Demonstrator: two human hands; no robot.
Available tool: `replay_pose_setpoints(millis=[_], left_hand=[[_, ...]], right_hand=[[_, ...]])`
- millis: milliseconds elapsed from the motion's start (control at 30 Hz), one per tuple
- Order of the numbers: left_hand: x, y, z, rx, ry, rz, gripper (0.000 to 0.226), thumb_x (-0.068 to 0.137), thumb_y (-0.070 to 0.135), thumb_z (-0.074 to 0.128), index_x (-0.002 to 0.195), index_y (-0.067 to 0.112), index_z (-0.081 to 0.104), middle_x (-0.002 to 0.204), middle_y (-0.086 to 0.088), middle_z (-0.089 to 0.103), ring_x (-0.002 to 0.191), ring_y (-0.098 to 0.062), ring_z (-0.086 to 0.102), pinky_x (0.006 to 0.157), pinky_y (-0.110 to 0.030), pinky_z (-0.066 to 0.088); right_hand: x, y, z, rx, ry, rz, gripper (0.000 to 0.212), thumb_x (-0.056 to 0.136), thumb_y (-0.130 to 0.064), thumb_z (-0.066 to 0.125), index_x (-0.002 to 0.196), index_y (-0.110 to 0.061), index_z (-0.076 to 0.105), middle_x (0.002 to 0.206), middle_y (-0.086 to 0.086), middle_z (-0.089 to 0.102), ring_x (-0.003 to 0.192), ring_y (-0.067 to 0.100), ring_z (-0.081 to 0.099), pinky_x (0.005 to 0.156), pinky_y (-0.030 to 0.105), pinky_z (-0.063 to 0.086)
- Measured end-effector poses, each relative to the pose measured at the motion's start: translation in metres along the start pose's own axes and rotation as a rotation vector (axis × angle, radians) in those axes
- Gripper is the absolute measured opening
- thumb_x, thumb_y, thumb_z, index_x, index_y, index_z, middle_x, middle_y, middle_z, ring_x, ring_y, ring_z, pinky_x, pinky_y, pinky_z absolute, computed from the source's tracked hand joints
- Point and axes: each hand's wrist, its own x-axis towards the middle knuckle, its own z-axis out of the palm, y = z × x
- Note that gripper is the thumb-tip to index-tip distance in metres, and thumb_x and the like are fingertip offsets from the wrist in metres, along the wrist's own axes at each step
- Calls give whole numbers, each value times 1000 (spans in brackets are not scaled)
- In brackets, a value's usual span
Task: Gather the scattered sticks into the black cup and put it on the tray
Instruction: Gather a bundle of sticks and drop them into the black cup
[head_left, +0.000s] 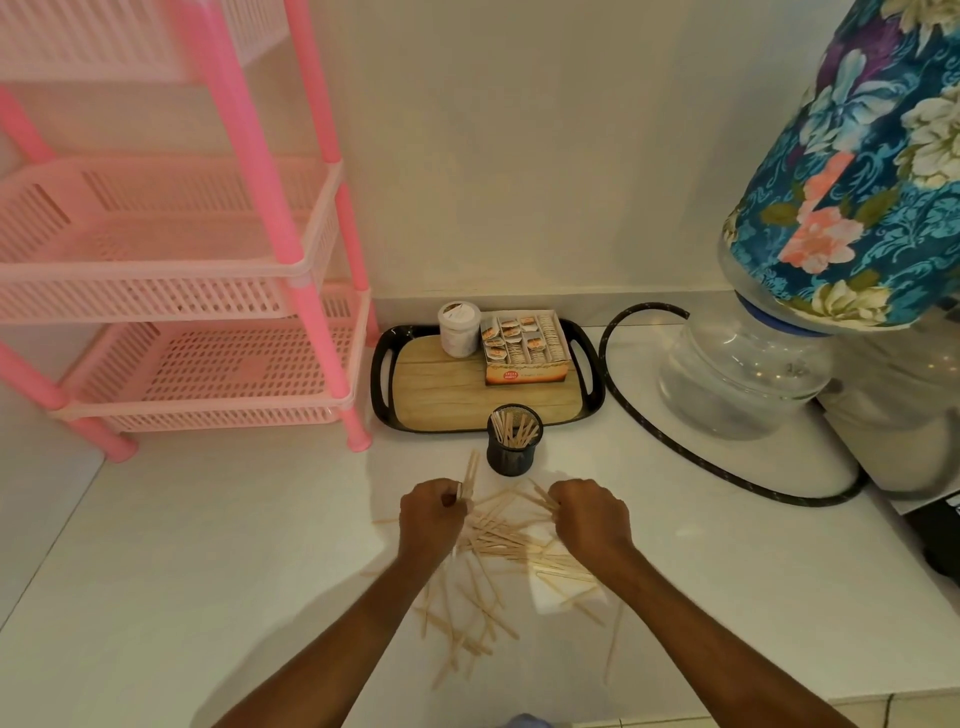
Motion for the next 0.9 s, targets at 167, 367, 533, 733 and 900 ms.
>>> replay_pose_setpoints(millis=[167, 367, 533, 733, 900], left_hand=[[-1, 4, 1, -226, -24, -114, 20, 82, 18, 83, 68, 10, 71, 64, -6, 67, 65, -16, 60, 70, -39, 55], [-9, 25, 11, -512, -135, -132, 7, 86, 14, 83, 90, 19, 83, 83, -2, 82, 83, -22, 78, 82, -41, 67], [-15, 47, 12, -776, -267, -101, 27, 81, 16, 89, 107, 11, 82, 103, -14, 82, 100, -35, 79, 97, -51, 62], [-12, 54, 8, -858, -274, -80, 28, 81, 8, 87, 108, 2, 80, 106, -21, 80, 102, -43, 77, 98, -56, 61], [-3, 69, 8, -768, -180, -21, 19, 84, 7, 85, 102, 13, 84, 99, -10, 83, 101, -35, 79, 89, -46, 66]], right_hand=[[8, 1, -10, 255, 71, 63, 7, 93, -25, 73, 85, -25, 74, 76, -9, 69, 68, 16, 65, 55, 24, 43], [12, -8, -18, 974, 21, 102, 9, 85, -10, 82, 85, -19, 82, 73, 1, 76, 71, 10, 70, 70, 28, 58], [10, -17, -23, 1346, -107, 71, 23, 78, -9, 88, 100, -15, 83, 95, 4, 82, 91, 24, 80, 84, 40, 66], [13, -15, -29, 1440, -121, 28, 24, 77, -12, 90, 100, -12, 83, 98, 10, 82, 92, 29, 80, 86, 43, 65], [23, -18, -37, 1439, -23, 37, 18, 80, -10, 87, 97, -14, 84, 93, 8, 82, 91, 26, 80, 79, 37, 66]])
